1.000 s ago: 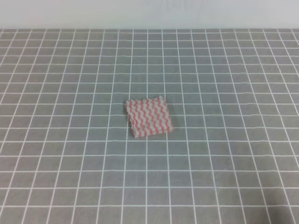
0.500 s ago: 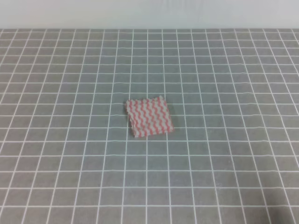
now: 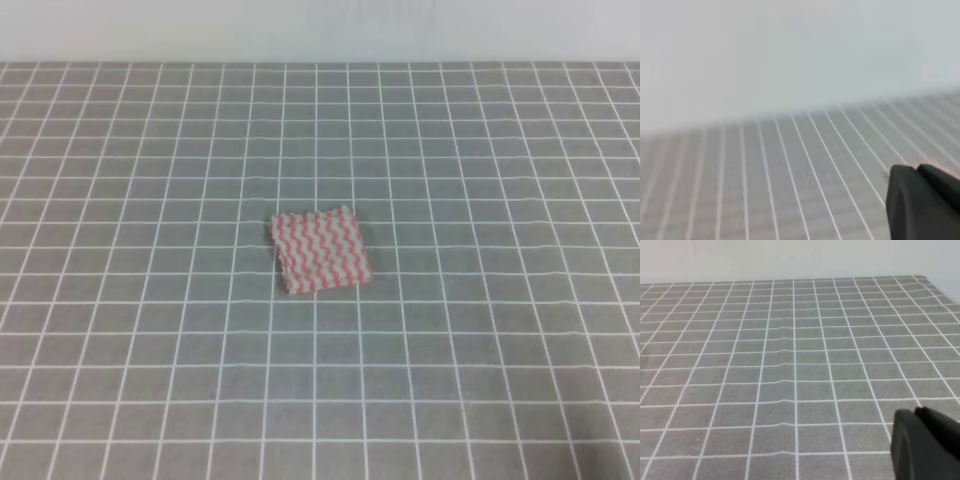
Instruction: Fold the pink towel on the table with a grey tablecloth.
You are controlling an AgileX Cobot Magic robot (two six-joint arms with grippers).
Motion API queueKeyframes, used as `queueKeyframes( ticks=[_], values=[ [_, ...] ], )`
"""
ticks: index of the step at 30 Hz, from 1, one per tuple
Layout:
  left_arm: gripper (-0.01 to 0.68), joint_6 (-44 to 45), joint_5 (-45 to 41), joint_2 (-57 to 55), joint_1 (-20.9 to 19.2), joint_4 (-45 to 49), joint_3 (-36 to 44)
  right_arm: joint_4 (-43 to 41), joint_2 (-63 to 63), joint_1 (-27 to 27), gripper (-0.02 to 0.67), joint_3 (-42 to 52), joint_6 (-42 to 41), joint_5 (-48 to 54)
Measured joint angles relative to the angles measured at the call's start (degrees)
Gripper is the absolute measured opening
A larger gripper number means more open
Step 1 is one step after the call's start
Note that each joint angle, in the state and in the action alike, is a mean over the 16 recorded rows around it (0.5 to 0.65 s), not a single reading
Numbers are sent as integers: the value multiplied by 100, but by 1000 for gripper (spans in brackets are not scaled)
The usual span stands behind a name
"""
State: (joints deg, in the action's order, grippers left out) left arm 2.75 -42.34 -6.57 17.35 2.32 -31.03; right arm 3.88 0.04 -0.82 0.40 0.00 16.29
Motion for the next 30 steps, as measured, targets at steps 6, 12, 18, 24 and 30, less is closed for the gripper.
queueKeyframes(
  ticks=[6, 12, 18, 24, 30],
  values=[
    [-2, -122, 1746, 415, -430, 64, 944, 0, 6, 2, -17, 9, 0, -12],
    [-2, -253, 3226, 613, -954, -179, 2177, 0, -12, -3, -17, -9, 0, 0],
    [-2, -275, 3503, 713, -1328, -475, 3004, 0, 4, 2, -17, 9, 0, -13],
    [-2, -80, 2754, 796, -1449, -546, 3181, 0, 8, 6, -18, 0, 0, 0],
    [-2, 152, 2333, 814, -1462, -552, 3197, 0, 11, 8, -18, 0, 0, 0]
  ],
)
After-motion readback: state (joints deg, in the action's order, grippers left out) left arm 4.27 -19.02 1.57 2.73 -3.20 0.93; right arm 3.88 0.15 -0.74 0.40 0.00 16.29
